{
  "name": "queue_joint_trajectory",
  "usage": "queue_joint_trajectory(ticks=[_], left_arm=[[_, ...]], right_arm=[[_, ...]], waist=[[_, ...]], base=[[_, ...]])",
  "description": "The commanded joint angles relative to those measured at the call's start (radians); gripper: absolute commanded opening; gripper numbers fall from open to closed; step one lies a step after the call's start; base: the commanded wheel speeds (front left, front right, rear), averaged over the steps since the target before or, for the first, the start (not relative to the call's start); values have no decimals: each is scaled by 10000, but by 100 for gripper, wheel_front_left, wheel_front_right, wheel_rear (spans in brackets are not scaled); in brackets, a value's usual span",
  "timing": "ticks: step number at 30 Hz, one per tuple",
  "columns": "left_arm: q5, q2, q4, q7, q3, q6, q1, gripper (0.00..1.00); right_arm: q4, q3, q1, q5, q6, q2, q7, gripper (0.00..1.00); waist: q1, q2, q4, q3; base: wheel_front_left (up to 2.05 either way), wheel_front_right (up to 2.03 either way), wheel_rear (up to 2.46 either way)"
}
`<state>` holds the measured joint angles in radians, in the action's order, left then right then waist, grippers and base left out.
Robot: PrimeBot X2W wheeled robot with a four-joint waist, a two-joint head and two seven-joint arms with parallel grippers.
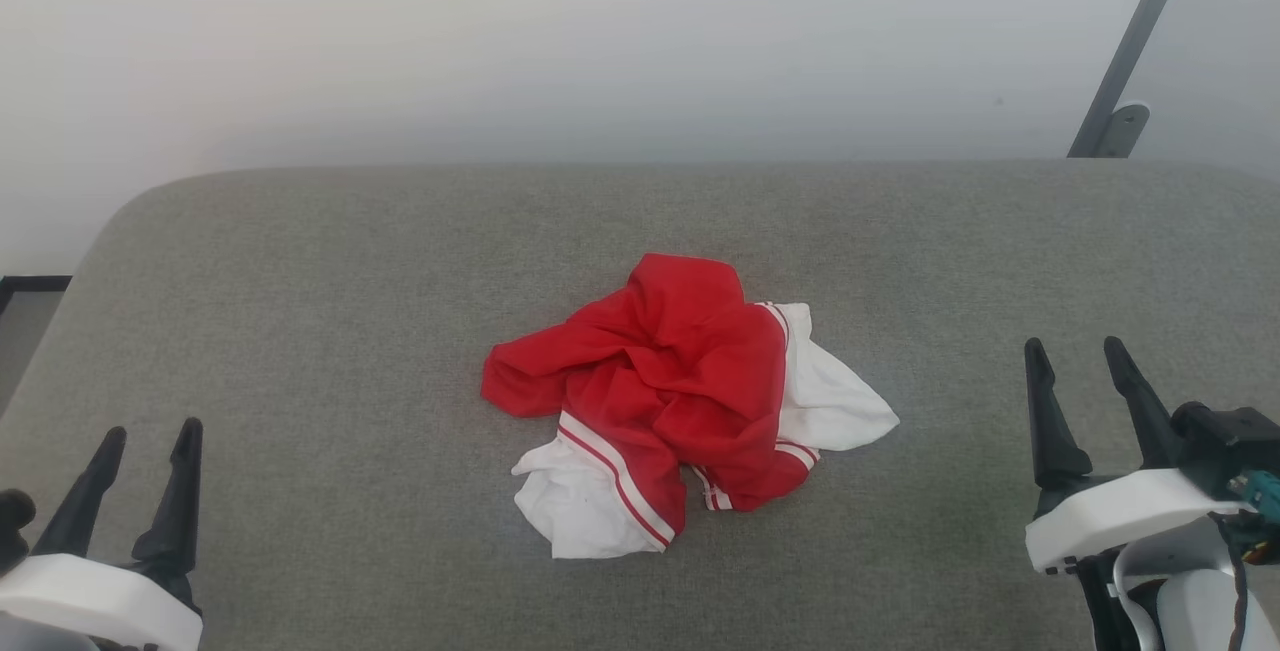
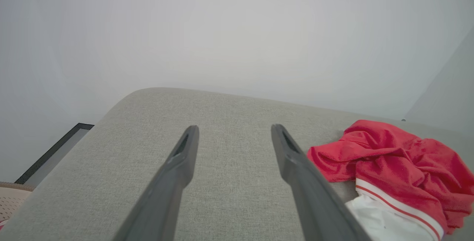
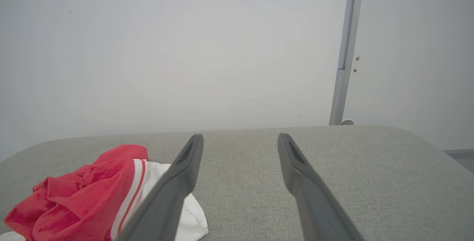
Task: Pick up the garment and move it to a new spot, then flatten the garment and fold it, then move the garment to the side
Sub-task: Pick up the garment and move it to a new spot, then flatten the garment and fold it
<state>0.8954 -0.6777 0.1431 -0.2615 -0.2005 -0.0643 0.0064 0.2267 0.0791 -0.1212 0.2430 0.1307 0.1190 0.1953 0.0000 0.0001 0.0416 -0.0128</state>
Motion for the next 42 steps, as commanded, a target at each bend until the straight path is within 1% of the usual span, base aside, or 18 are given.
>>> queue_joint_trajectory(ticks=[1, 9, 14, 16, 19, 21, 25, 32, 34, 35, 36, 37, 38, 39, 40, 41, 42], left_arm=[[-128, 46, 28, -44, 81, 54, 135, 100], [-440, 464, -57, -46, 550, 321, 193, 100], [-683, 821, -118, -46, 690, 520, 19, 100], [-743, 972, -89, -46, 687, 616, -148, 100], [-813, 1210, 5, -47, 661, 789, -367, 100], [-912, 1369, 71, -47, 619, 909, -561, 100], [-1092, 1680, 215, -45, 571, 1150, -921, 100], [-1348, 2223, 509, -47, 481, 1511, -1505, 100], [-1387, 2366, 624, -47, 458, 1597, -1609, 100], [-1387, 2366, 624, -47, 458, 1597, -1609, 100], [-1437, 2516, 719, -47, 483, 1676, -1712, 100], [-1490, 2583, 785, -47, 465, 1717, -1757, 100], [-1514, 2660, 828, -46, 461, 1747, -1796, 100], [-1514, 2660, 828, -46, 461, 1747, -1796, 100], [-1594, 2783, 934, -47, 468, 1806, -1858, 100], [-1594, 2783, 934, -47, 468, 1806, -1858, 100], [-1619, 2897, 1033, -47, 500, 1844, -1912, 100]], right_arm=[[-41, 13, 91, -67, 0, -27, -15, 100], [-27, -225, -51, 68, 0, -35, -332, 100], [145, -584, -459, -45, 0, 274, -707, 100], [288, -742, -712, 118, 0, 346, -953, 100], [588, -1171, -1191, 303, -1, 635, -1465, 100], [828, -1526, -1537, 501, 0, 844, -1925, 100], [1394, -2177, -2218, 842, 0, 1341, -3206, 100], [2397, -3109, -3045, 1286, -1, 2149, -5759, 100], [2721, -3362, -3145, 1411, -1, 2255, -6566, 100], [2721, -3362, -3145, 1411, -1, 2255, -6566, 100], [3097, -3433, -3175, 1603, 0, 2256, -7223, 100], [3244, -3583, -3173, 1611, 0, 2280, -7566, 100], [3388, -3681, -3164, 1684, -1, 2271, -7836, 100], [3388, -3681, -3164, 1684, -1, 2271, -7836, 100], [3524, -4021, -3154, 1759, 2, 2294, -8317, 50], [3524, -4021, -3154, 1759, 2, 2294, -8317, 50], [3404, -4331, -3187, 1943, 4, 2325, -8429, 0]], waist=[[0, -1, 0, 4], [0, -1, 84, 145], [0, -1, 382, 471], [0, -1, 551, 644], [0, -1, 827, 918], [0, -1, 1026, 1112], [0, -1, 1420, 1515], [0, -1, 2073, 2224], [0, -1, 2212, 2374], [0, -1, 2212, 2374], [0, -1, 2329, 2492], [0, -1, 2380, 2534], [0, -1, 2419, 2561], [0, -1, 2419, 2561], [0, -1, 2490, 2597], [0, -1, 2490, 2597], [0, -1, 2531, 2596]], base=[[0, 0, 0], [0, 0, 0], [0, 0, 0], [0, 0, 0], [0, 0, 0], [0, 0, 0], [0, 0, 0], [0, 0, 0], [0, 0, 0], [0, 0, 0], [0, 0, 0], [0, 0, 0], [0, 0, 0], [0, 0, 0], [0, 0, 0], [0, 0, 0], [0, 0, 0]])
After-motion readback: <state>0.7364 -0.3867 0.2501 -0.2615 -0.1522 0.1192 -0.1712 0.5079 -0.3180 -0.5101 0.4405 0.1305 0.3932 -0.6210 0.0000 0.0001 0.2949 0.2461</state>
